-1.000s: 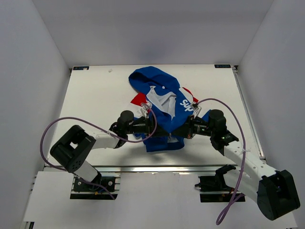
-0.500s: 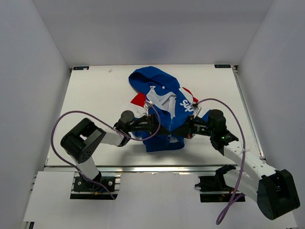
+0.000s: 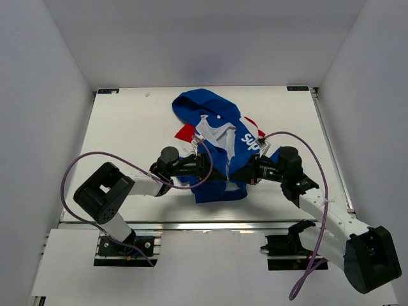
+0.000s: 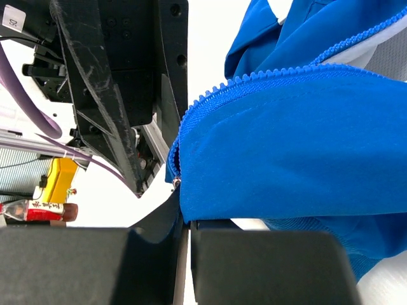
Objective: Zip up the jacket
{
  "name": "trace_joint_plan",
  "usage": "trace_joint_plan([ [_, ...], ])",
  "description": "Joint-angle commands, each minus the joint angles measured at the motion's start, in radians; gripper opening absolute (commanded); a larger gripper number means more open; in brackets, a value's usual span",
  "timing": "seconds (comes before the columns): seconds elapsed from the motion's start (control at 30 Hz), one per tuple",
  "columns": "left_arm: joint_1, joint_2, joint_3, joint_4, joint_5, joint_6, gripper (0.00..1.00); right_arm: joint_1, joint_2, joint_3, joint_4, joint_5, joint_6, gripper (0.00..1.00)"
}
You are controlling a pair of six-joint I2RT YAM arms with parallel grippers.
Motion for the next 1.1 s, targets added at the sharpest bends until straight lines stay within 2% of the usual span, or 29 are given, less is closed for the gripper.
trace_joint_plan([
  [0.0,-0.002,-0.068,0.034,-0.097,-0.011,0.070,0.48,-0.002,0.003,0.023,0.056,-0.002,0.015,0.00],
  [0.1,-0.013,-0.089,0.051,-0.183,-0.031,0.119,0.44,-0.002,0.005,0.021,0.068,-0.010,0.024,0.00],
  [0.2,-0.022,-0.120,0.063,-0.267,-0.063,0.171,0.26,-0.002,0.005,0.020,0.069,-0.010,0.027,0.00],
  [0.23,-0.023,-0.128,0.066,-0.280,-0.074,0.189,0.16,-0.002,0.008,0.018,0.070,-0.011,0.027,0.00],
  [0.33,-0.026,-0.151,0.065,-0.317,-0.103,0.212,0.00,-0.002,0.016,0.018,0.081,-0.022,0.035,0.00],
  [0.53,-0.051,-0.186,0.057,-0.360,-0.141,0.260,0.00,0.000,0.026,0.027,0.104,-0.013,0.055,0.00],
  [0.57,-0.059,-0.191,0.071,-0.386,-0.152,0.277,0.00,-0.003,0.031,0.032,0.131,-0.007,0.066,0.00],
  [0.7,-0.112,-0.212,0.141,-0.655,-0.236,0.425,0.00,-0.002,0.065,0.076,0.196,0.018,0.106,0.00],
  [0.8,-0.135,-0.229,0.166,-0.752,-0.278,0.458,0.00,-0.002,0.086,0.130,0.200,0.038,0.110,0.00],
  [1.07,-0.158,-0.298,0.150,-0.845,-0.358,0.479,0.00,-0.002,0.089,0.170,0.185,0.047,0.113,0.00],
])
